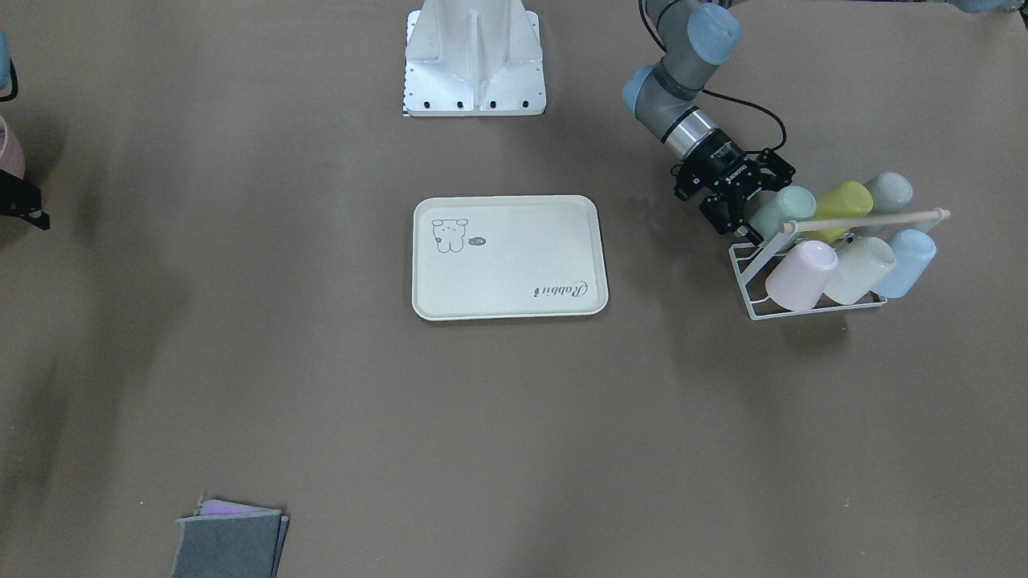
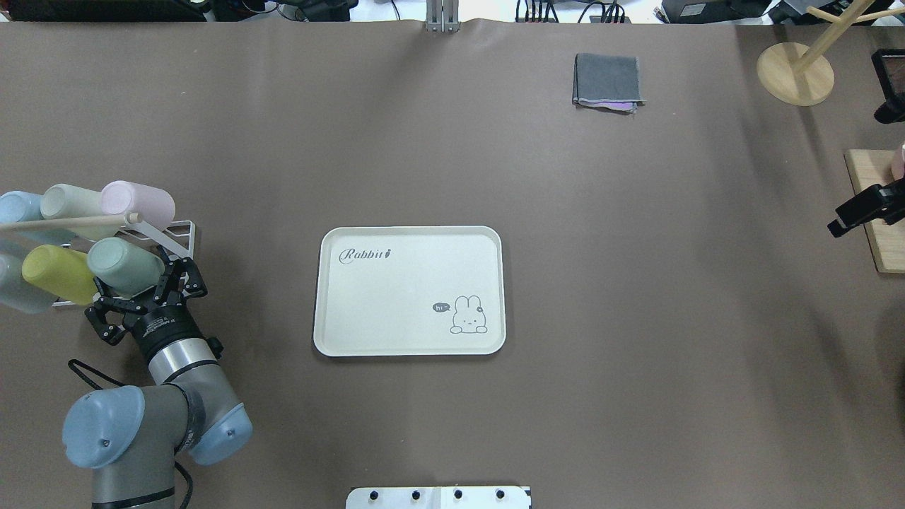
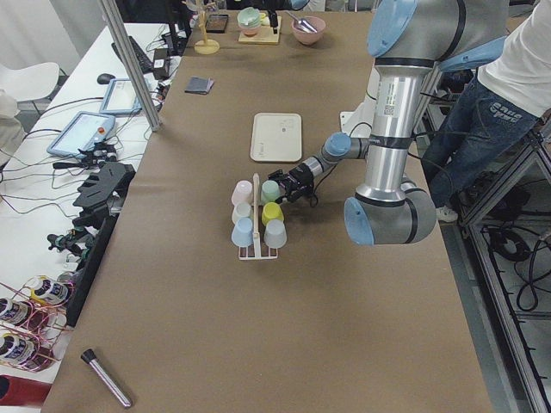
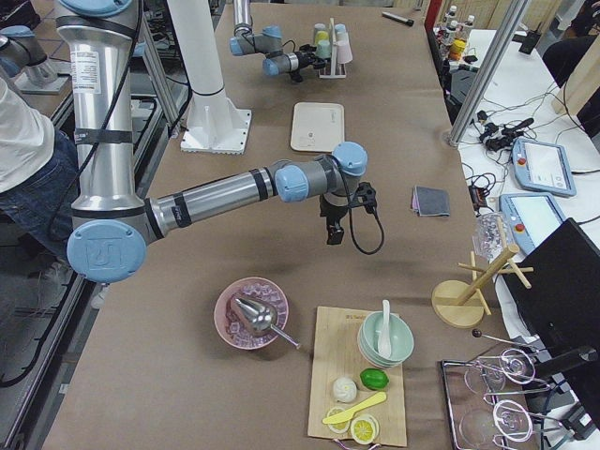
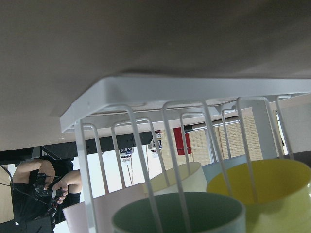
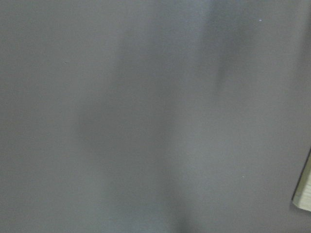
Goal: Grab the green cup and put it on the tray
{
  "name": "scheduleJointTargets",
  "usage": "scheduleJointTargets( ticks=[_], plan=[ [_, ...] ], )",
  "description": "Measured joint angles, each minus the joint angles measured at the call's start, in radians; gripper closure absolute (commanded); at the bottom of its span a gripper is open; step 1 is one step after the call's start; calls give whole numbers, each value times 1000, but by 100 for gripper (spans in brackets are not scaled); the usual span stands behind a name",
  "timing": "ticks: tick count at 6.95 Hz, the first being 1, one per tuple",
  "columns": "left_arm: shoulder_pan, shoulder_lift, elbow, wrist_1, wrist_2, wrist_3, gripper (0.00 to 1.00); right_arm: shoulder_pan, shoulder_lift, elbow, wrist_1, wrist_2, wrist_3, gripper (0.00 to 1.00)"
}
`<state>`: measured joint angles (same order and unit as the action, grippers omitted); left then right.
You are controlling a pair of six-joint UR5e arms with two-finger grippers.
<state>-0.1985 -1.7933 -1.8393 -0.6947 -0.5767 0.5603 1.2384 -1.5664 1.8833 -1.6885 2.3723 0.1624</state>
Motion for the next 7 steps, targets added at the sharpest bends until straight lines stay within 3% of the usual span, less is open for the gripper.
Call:
scheduleJointTargets(
  ticks=[3, 5, 7],
  plan=[
    [-9, 1, 11, -6, 13, -18, 3, 115, -2, -10, -164, -12, -182, 0],
    [-17, 0, 42, -35, 37, -20, 4, 160, -8, -43, -187, -52, -264, 0],
    [-17, -3, 50, -48, 39, -15, 13, 198, -5, -90, -185, -70, -304, 0]
  ],
)
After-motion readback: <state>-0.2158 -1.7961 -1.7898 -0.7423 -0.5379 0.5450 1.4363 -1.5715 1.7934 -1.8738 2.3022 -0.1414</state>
